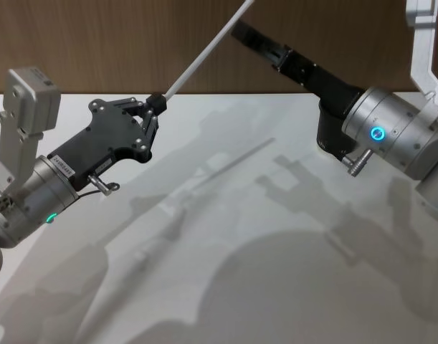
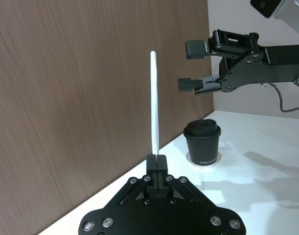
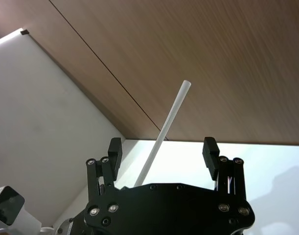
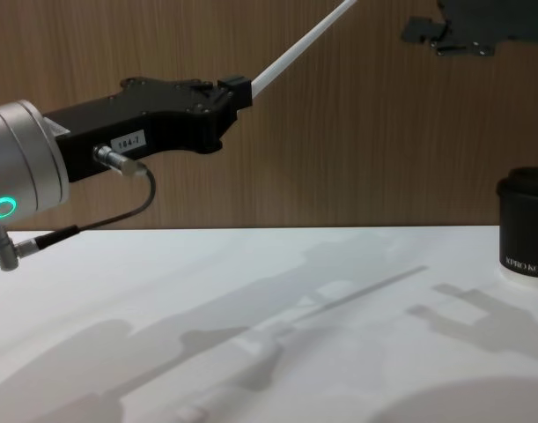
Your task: Pick up the straw with one hand, pass it to the other hand, and insert it into the cup.
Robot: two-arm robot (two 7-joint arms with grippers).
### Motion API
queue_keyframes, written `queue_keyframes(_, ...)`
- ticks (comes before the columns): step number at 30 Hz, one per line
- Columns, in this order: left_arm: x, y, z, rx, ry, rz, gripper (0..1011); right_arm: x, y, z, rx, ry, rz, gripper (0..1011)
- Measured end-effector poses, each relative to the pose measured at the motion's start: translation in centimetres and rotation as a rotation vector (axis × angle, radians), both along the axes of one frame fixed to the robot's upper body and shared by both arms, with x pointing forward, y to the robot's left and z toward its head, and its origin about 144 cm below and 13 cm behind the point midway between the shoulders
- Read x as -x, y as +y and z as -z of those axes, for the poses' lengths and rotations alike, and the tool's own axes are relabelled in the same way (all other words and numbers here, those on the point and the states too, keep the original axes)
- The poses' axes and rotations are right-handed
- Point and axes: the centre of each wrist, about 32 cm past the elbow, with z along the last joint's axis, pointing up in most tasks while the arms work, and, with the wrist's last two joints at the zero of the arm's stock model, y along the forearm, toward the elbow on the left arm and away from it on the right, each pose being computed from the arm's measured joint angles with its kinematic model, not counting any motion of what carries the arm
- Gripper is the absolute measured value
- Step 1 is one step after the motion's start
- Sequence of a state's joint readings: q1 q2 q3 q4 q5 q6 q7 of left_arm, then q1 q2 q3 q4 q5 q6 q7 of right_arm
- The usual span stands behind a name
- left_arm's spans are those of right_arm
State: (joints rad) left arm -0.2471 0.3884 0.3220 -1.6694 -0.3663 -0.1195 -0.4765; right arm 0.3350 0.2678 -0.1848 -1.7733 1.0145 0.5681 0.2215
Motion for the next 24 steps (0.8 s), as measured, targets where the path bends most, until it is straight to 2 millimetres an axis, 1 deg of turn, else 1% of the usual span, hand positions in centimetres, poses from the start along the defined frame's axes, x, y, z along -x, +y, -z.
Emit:
queue_keyframes(11, 0.0, 0.0, 0.0, 0.000, 0.000, 0.000, 4, -1.7, 0.1, -0.3, -0.004, -0.036, 0.020, 1001)
queue_keyframes(24, 0.0, 0.0, 0.0, 0.000, 0.000, 0.000, 3, -3.5, 0.7, -0.1, 0.003, -0.019, 0.029, 1001)
